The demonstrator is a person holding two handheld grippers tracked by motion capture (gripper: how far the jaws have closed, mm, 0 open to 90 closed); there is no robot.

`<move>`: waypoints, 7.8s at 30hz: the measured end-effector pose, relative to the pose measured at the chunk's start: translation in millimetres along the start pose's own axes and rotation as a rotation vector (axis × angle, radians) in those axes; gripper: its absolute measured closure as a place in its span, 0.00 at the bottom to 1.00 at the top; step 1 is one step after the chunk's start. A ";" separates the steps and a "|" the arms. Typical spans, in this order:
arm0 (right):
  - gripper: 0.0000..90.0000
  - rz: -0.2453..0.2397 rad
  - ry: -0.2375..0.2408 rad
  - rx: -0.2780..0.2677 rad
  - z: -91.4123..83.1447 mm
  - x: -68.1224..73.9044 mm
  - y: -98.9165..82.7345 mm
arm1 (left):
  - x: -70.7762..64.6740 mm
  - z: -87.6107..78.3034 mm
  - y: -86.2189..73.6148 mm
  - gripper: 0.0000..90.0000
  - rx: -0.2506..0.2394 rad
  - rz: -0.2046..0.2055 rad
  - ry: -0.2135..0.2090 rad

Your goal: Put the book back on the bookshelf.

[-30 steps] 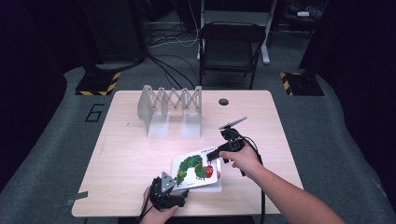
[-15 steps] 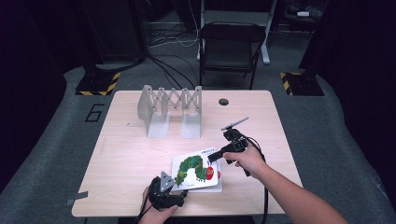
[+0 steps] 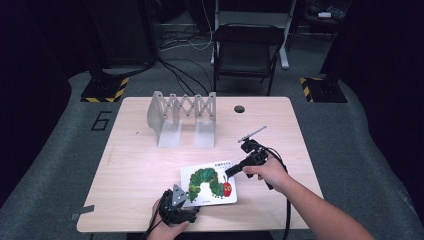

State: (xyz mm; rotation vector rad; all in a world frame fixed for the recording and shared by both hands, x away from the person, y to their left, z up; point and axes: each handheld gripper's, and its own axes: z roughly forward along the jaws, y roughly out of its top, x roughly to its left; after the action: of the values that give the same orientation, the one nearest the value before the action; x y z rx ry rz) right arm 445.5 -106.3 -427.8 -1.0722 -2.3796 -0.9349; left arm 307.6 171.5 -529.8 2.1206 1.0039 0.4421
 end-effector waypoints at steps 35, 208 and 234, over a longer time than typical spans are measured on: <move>0.90 -0.088 0.043 0.048 -4.2 -3.0 -9.7 | 35.2 -20.0 14.8 0.37 0.068 -0.065 -0.223; 0.54 -0.425 -0.403 -0.032 12.7 11.0 -11.0 | 8.2 -16.0 117.6 0.80 0.111 0.200 -0.196; 0.55 -0.404 -0.388 -0.042 13.0 6.2 -12.3 | 8.4 -19.2 116.2 0.84 0.109 0.195 -0.223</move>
State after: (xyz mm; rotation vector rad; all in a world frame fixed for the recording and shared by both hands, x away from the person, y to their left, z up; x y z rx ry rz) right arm 431.4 -100.0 -438.7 -0.8628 -2.9870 -0.9797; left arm 362.2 137.9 -430.6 2.3178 0.7122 0.2415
